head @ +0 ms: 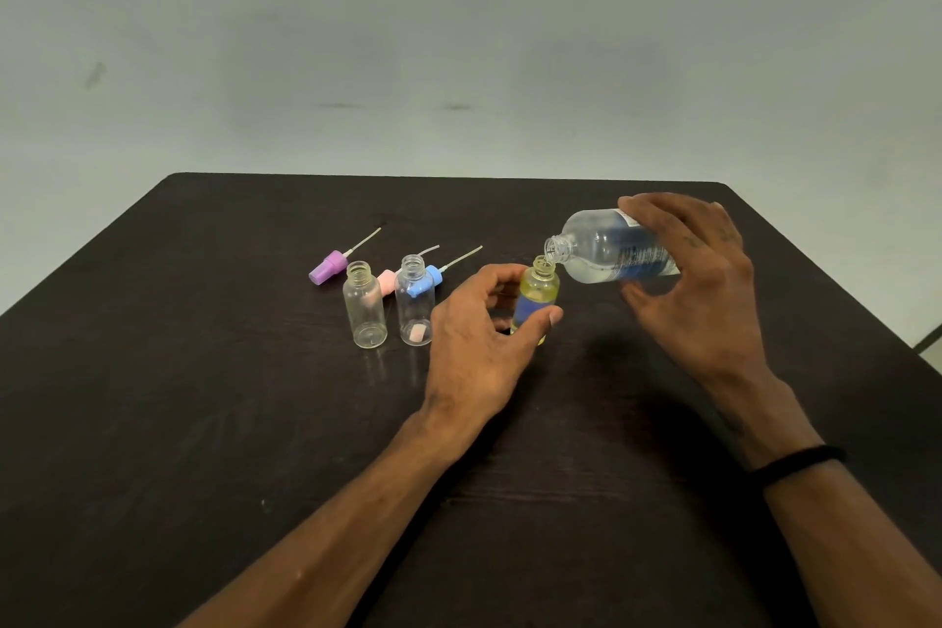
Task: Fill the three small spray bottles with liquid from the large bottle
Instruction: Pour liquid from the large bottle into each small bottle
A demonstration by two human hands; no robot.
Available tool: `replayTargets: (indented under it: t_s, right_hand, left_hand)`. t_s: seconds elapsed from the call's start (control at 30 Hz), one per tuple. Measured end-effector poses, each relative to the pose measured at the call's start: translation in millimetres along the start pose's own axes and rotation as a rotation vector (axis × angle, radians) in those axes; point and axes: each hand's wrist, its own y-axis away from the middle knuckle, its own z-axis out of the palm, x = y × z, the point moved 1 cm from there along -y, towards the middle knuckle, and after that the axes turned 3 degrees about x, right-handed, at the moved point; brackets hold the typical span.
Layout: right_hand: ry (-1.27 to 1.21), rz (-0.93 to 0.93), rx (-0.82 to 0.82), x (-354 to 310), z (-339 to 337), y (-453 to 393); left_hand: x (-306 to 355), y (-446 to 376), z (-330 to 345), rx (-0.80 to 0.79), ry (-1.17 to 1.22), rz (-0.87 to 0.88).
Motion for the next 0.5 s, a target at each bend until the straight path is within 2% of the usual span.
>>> replayTargets:
  t_s: [0.5]
  right_hand:
    - [0.001,-0.002,0.005,-1.4,-1.1,-0.9]
  left_hand:
    - [-0.2,-0.3,0.2,-0.008,-0.024,0.010]
